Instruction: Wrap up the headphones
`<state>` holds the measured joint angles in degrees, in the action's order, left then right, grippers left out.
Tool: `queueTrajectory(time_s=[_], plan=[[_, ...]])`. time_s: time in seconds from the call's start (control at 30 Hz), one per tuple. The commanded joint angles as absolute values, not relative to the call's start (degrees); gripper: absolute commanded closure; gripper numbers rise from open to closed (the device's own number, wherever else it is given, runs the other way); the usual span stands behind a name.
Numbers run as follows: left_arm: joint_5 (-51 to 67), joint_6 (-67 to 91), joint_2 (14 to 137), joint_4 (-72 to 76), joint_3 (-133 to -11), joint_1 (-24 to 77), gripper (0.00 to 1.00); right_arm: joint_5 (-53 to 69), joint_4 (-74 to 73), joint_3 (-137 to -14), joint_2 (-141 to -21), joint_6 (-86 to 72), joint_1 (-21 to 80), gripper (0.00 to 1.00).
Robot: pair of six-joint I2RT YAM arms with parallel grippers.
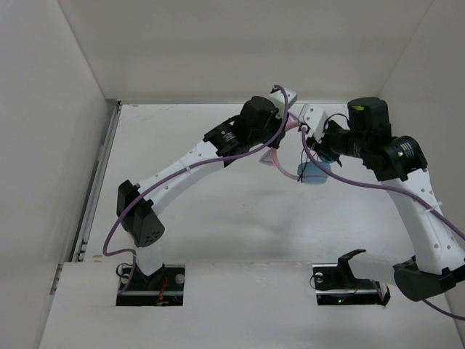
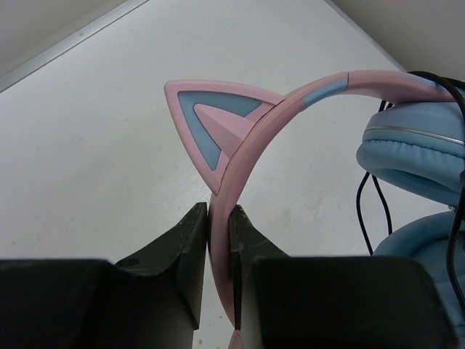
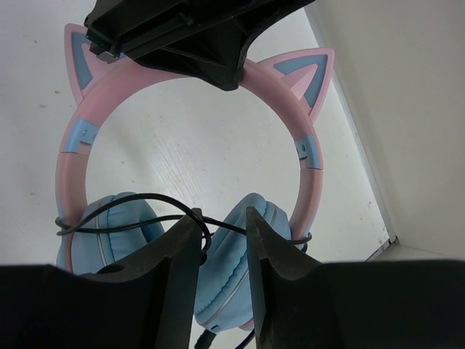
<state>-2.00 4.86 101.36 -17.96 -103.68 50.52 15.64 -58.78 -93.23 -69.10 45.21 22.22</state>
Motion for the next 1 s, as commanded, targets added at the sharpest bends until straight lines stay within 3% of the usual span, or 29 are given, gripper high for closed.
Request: queueTrajectory(time_s=[0.0,0.6,0.97], plan=[[0.61,7.82,96.33,-14.06,-103.1,50.23,0.98,17.93,-60.73,-96.15,-68.64,46.32,22.72,0.63],[3.78,8.96,95.19,-15.47,-100.55,50.05,0.98,21.27,-65.48,-98.09,-68.38,47.2,22.28,0.6],[6.24,11.6,94.75,-15.73,-99.32,48.91,0.98,24.61,-58.37,-98.09,-67.33,41.06,18.24,0.58]])
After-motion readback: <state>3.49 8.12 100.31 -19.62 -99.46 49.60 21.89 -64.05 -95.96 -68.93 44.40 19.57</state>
